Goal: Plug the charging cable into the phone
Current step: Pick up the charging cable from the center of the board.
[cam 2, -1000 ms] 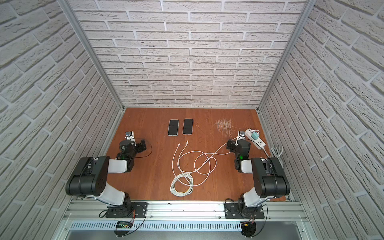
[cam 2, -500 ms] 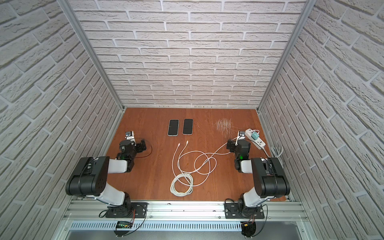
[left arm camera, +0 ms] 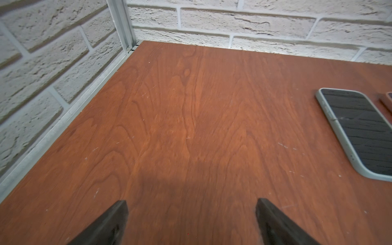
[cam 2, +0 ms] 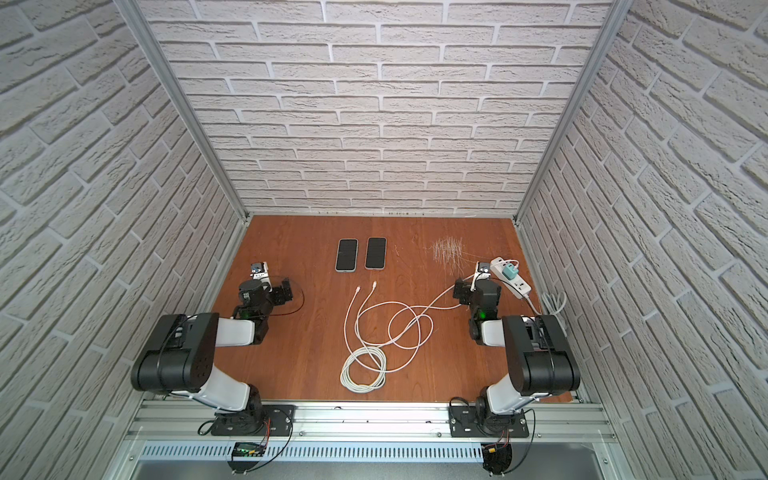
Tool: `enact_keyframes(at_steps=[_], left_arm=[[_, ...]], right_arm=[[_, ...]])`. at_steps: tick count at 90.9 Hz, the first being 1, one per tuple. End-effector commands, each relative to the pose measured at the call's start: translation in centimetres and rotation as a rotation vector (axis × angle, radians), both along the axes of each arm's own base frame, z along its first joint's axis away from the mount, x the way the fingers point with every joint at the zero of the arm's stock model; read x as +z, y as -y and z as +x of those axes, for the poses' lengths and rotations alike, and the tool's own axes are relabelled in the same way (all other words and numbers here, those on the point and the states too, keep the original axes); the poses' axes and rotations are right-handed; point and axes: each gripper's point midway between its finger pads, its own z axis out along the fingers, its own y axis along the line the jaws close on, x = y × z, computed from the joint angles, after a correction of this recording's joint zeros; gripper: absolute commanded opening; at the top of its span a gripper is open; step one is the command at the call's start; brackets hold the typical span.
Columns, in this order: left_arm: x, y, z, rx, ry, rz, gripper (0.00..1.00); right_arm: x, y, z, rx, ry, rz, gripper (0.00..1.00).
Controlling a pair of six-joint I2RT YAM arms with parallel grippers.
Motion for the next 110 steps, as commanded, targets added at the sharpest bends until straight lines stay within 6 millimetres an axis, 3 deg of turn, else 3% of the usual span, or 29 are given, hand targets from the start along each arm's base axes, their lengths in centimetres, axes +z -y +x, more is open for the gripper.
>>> enact_keyframes(at_steps=[1,6,15,25,31,41,47,56,64,80,93,100,110], left_arm=[[3.8,-2.8,0.3,0.195,-0.001,0.055,0.98],[5.0,-4.7,-0.8,0.333,-0.089,0.039,0.98],[5.9,-4.9,-0.7,0.353,-0.136,0.003,0.99],[6.1,-4.9,-1.0,0.357,-0.064,-0.185,0.98],[6.5,-6.8,-3.1,0.461,0.004,-0.272,0.98],[4.8,-9.9,-7.3,0.703,0.037,-0.464,0.98],[3.8,-9.4,-7.0,0.65,0.027,-0.579,0.99],[3.8,-6.0,-4.5,0.438,-0.041,-0.686,0.95],[4.3,-1.8,-3.6,0.321,-0.134,-0.637,0.89],[7.2,10.8,-2.8,-0.003,-0.286,-0.441,0.82],[6.5,19.4,-3.0,-0.223,-0.487,-0.375,0.73],[5.2,22.5,-3.0,-0.303,-0.583,-0.375,0.68],[4.2,25.2,-2.6,-0.363,-0.644,-0.402,0.65]], right_arm=[[1.6,-0.1,0.5,0.007,0.051,-0.005,0.99],[1.7,0.0,0.5,0.006,0.052,-0.004,0.99],[2.0,0.3,0.5,-0.013,0.062,-0.007,0.99],[3.3,1.7,-0.1,-0.103,0.031,-0.016,0.99],[5.1,2.0,-0.4,-0.123,0.048,-0.019,0.99],[6.8,2.9,-1.4,-0.195,0.064,0.021,0.99],[7.3,2.7,-1.6,-0.214,0.054,0.096,0.99],[7.6,1.1,-1.6,-0.174,-0.018,0.218,0.99],[7.6,-0.7,-1.6,-0.127,-0.079,0.33,0.98],[6.9,-4.0,-2.8,-0.014,-0.116,0.457,0.94],[7.4,-5.1,-3.6,0.039,-0.112,0.442,0.93],[7.4,-5.2,-3.9,0.044,-0.096,0.447,0.91],[7.3,-5.2,-4.1,0.045,-0.093,0.445,0.89]])
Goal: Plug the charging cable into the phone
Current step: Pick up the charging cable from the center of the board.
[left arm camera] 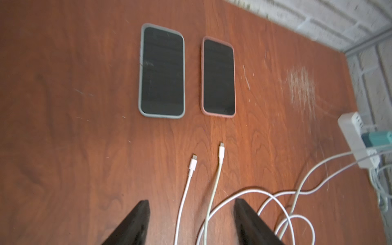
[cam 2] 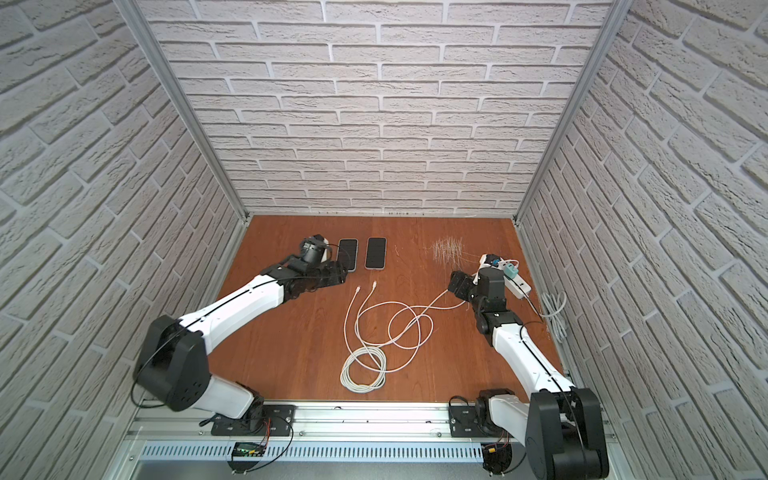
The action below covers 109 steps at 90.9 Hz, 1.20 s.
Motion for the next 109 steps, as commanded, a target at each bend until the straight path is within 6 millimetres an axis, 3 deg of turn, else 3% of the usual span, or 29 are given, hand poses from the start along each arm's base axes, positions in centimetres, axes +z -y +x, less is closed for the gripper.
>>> enact_keyframes(at_steps=[1,38,71,109], left_arm=[[-2.3,1.5,-1.5,-0.083,-0.146,0.014,0.65],[-6.1,7.1,-0.1,-0.26,-0.319,0.082,0.47],[-9.1,8.1,-1.3,-0.313,-0.399,0.054,0.43],[-10.8,9.2,-2.4,-0.337,-0.448,-0.02,0.37]], right_arm=[[0.4,-0.5,-0.2,0.016,0.024,0.02,0.89],[0.0,-0.7,0.1,0.018,0.003,0.018,0.87],[-0.1,-0.7,0.1,0.019,-0.003,0.017,0.86],[-0.1,-0.8,0.1,0.02,-0.001,0.014,0.85]])
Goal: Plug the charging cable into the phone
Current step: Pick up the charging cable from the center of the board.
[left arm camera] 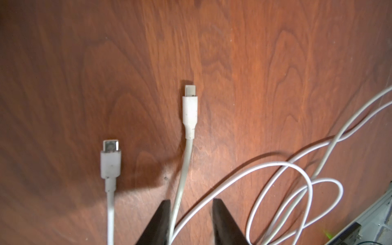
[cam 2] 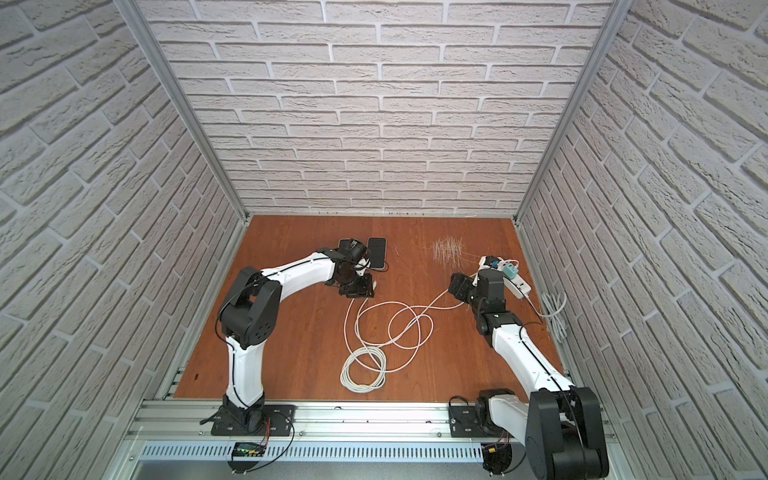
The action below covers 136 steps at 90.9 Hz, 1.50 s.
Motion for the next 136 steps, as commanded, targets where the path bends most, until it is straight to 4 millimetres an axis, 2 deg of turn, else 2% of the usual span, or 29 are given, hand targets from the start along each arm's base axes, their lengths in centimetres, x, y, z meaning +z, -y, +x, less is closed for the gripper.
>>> enact_keyframes(at_steps=[1,28,50,60,70,76,83,93,98,105,116,127,136], left_arm=[[-1.7,0.4,-1.0,-0.019,-0.043,-0.013,0.36],[-2.7,0.6,-1.1,-0.005,-0.069,-0.021,0.34],[-3.1,0.8,-0.8,0.008,-0.074,-0.036,0.26],[-3.0,0.9,-0.7,0.006,-0.069,-0.046,0.19],[-2.6,1.0,-0.6,-0.001,-0.06,-0.058,0.08],[-2.1,1.1,-0.5,-0.004,-0.042,-0.065,0.0],[-1.4,1.1,-0.3,-0.007,-0.013,-0.08,0.0],[0.8,1.5,-0.1,-0.026,0.074,-0.111,0.0],[2.6,1.8,-0.1,-0.039,0.133,-0.138,0.0],[4.6,2.0,-0.6,-0.066,0.211,-0.168,0.0],[7.6,1.9,-1.5,-0.104,0.347,-0.195,0.0],[9.7,1.5,-2.5,-0.121,0.457,-0.235,0.0],[11.0,1.4,-3.4,-0.135,0.524,-0.289,0.0]], right_arm=[[0.6,-0.4,0.2,0.009,0.018,0.004,0.85],[0.6,-0.4,0.2,0.011,0.016,0.001,0.85],[0.6,-0.5,0.2,0.011,0.019,0.0,0.85],[0.6,-0.5,0.2,0.011,0.016,0.001,0.85],[0.5,-0.5,0.3,0.011,0.013,0.0,0.84],[0.5,-0.5,0.3,0.012,0.013,0.001,0.84],[0.5,-0.4,0.3,0.011,0.013,0.0,0.84],[0.7,-0.4,0.1,0.008,0.023,-0.002,0.84],[1.2,-0.5,0.0,0.016,0.037,-0.002,0.84],[2.3,-1.7,-0.2,0.081,0.073,0.031,0.84],[5.0,-5.3,-0.6,0.272,0.152,0.146,0.84],[7.4,-9.1,-1.0,0.464,0.211,0.267,0.82],[8.4,-12.3,-1.9,0.618,0.224,0.336,0.77]])
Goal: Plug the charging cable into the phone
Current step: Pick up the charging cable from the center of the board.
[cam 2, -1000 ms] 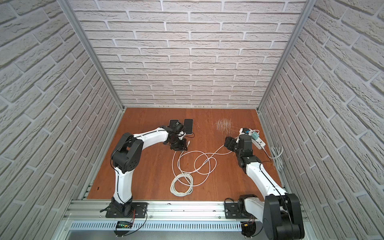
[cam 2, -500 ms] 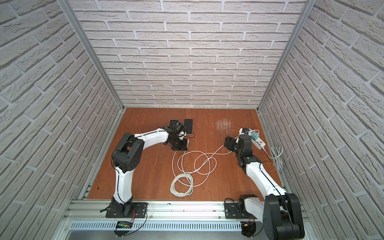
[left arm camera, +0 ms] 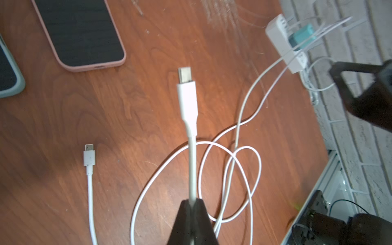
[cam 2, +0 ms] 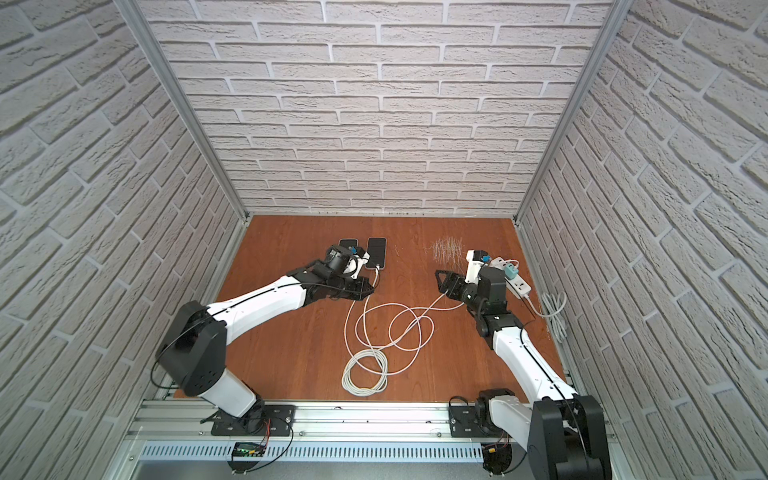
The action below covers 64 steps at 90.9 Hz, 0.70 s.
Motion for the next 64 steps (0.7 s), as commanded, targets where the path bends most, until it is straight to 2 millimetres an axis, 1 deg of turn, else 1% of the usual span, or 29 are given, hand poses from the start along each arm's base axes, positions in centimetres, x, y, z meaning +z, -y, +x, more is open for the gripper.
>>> enact_keyframes(at_steps=[1,7,18,22,32,36,40,54,64], left_arm=[[1.2,0.2,0.1,-0.023,0.126,-0.05,0.0],[2.0,0.4,-0.8,-0.044,0.165,-0.066,0.0],[2.3,0.8,-2.1,-0.085,0.201,-0.062,0.0],[2.4,1.0,-2.6,-0.102,0.207,-0.069,0.0],[2.7,1.4,-3.6,-0.14,0.22,-0.077,0.0],[2.7,1.5,-4.0,-0.15,0.224,-0.078,0.0],[2.8,1.4,-4.3,-0.159,0.224,-0.085,0.0],[3.0,1.1,-5.2,-0.171,0.222,-0.11,0.0],[3.3,1.2,-5.7,-0.178,0.22,-0.127,0.0]], right_arm=[[4.3,-5.2,-1.2,0.27,0.113,0.13,0.76],[4.7,-7.4,-2.1,0.365,0.129,0.129,0.75],[5.3,-11.0,-3.9,0.522,0.152,0.133,0.74],[5.2,-12.0,-4.3,0.563,0.156,0.139,0.73],[4.6,-14.1,-4.8,0.643,0.134,0.158,0.66],[4.5,-14.6,-4.7,0.663,0.127,0.166,0.61],[4.2,-15.0,-4.5,0.672,0.118,0.173,0.58],[3.8,-15.8,-4.0,0.683,0.111,0.19,0.57],[3.6,-16.7,-4.1,0.72,0.107,0.209,0.54]])
